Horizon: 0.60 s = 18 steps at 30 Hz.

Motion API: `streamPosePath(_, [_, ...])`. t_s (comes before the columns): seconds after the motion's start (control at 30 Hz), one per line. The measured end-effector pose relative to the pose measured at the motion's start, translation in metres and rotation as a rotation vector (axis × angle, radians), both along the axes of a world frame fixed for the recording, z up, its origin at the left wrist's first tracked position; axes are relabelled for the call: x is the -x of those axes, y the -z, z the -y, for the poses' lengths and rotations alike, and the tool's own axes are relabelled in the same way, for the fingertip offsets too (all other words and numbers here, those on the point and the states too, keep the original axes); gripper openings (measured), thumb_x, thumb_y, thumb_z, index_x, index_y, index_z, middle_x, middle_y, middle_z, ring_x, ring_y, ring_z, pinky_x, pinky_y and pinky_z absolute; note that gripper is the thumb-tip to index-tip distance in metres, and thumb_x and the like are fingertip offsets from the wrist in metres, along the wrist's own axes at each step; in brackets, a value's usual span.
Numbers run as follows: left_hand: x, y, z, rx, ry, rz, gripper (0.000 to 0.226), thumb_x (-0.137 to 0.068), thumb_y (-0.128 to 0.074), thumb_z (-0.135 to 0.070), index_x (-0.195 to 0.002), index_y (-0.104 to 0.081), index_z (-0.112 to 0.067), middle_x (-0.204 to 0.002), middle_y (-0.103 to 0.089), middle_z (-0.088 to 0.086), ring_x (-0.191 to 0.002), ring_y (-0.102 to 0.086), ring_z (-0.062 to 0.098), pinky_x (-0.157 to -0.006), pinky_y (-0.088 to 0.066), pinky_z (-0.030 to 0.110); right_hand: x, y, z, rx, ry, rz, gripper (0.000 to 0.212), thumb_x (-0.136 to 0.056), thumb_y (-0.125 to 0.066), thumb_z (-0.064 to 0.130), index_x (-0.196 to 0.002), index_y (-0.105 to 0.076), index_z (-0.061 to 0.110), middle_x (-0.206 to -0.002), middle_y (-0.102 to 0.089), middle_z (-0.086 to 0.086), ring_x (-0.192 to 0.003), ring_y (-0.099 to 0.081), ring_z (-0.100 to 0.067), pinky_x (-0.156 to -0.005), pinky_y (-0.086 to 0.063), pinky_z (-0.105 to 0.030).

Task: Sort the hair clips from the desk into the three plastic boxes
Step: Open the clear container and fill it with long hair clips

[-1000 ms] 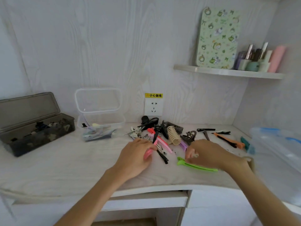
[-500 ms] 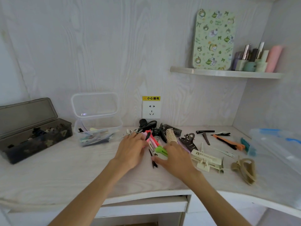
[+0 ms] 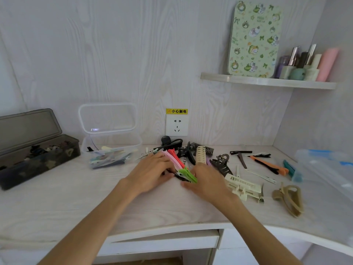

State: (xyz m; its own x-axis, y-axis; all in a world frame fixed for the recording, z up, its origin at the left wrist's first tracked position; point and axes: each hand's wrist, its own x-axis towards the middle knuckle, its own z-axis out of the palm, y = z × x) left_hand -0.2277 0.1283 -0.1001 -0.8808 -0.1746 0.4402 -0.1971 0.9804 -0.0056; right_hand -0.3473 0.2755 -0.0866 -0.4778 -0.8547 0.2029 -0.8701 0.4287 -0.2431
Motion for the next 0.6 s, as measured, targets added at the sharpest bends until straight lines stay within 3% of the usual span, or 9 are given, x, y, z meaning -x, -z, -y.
streamPosePath(0.07, [0.0, 0.001, 0.005, -0.028, 0.033, -0.044, 0.017, -0.086, -0.058, -0.044, -0.092, -0.068, -0.031, -0.097, -0.061, -0.018, -0.099, -0.041, 0.0, -0.083, -0.032, 0.017, -0.001, 0.001, -0.004, 0.052, 0.024, 0.022, 0.03, -0.085, -0.06, 0.04, -0.099, -0.057, 0.014, -0.105, -0.06, -0.003, -0.098, -0.057, -0.022, -0.069, -0.039, -0.029])
streamPosePath(0.17, [-0.002, 0.006, 0.005, -0.095, 0.086, -0.09, 0.019, -0.084, -0.058, -0.048, -0.088, -0.067, -0.032, -0.095, -0.06, -0.021, -0.095, -0.035, -0.009, -0.083, -0.031, 0.014, 0.009, -0.001, -0.006, 0.057, 0.023, 0.197, 0.027, -0.081, -0.067, 0.037, -0.101, -0.062, 0.019, -0.099, -0.063, 0.002, -0.095, -0.059, -0.017, -0.074, -0.044, -0.029])
streamPosePath(0.27, [-0.005, 0.004, 0.002, -0.183, 0.15, -0.172, 0.013, -0.085, -0.06, -0.041, -0.092, -0.067, -0.034, -0.094, -0.058, -0.029, -0.096, -0.041, -0.016, -0.085, -0.032, 0.006, 0.021, -0.012, -0.006, 0.004, -0.067, 0.423, 0.027, -0.073, -0.077, 0.028, -0.099, -0.071, 0.025, -0.084, -0.065, 0.01, -0.082, -0.06, -0.007, -0.073, -0.047, -0.019])
streamPosePath(0.37, [-0.014, -0.001, 0.004, -0.297, 0.138, -0.272, 0.01, -0.087, -0.059, -0.039, -0.094, -0.065, -0.036, -0.091, -0.06, -0.029, -0.089, -0.051, -0.013, -0.084, -0.038, 0.012, 0.026, -0.019, -0.01, -0.08, -0.151, 0.569, 0.034, -0.074, -0.076, 0.012, -0.107, -0.07, 0.018, -0.092, -0.071, 0.004, -0.086, -0.064, -0.008, -0.083, -0.049, -0.017])
streamPosePath(0.43, [-0.024, -0.006, 0.01, -0.296, 0.024, -0.365, 0.017, -0.087, -0.054, -0.043, -0.095, -0.065, -0.033, -0.09, -0.063, -0.026, -0.082, -0.054, -0.008, -0.085, -0.041, 0.023, 0.027, -0.018, -0.01, -0.05, -0.161, 0.612, 0.037, -0.076, -0.072, 0.004, -0.111, -0.068, 0.014, -0.099, -0.072, -0.002, -0.087, -0.064, -0.009, -0.08, -0.047, -0.011])
streamPosePath(0.5, [-0.037, -0.012, 0.023, -0.185, -0.22, -0.581, 0.02, -0.089, -0.053, -0.038, -0.098, -0.065, -0.025, -0.091, -0.067, -0.014, -0.083, -0.058, 0.006, -0.084, -0.036, 0.026, 0.019, -0.018, 0.0, 0.104, -0.146, 0.59, 0.032, -0.082, -0.066, 0.005, -0.111, -0.069, 0.019, -0.095, -0.072, 0.001, -0.083, -0.063, -0.006, -0.07, -0.044, -0.006])
streamPosePath(0.6, [-0.056, -0.02, 0.041, -0.114, -0.624, -0.885, 0.016, -0.092, -0.054, -0.027, -0.101, -0.065, -0.018, -0.093, -0.069, -0.001, -0.09, -0.057, 0.024, -0.085, -0.033, 0.032, -0.002, -0.024, 0.033, 0.325, -0.174, 0.456, 0.028, -0.089, -0.058, 0.012, -0.114, -0.067, 0.022, -0.093, -0.07, 0.007, -0.084, -0.064, -0.011, -0.071, -0.046, -0.016])
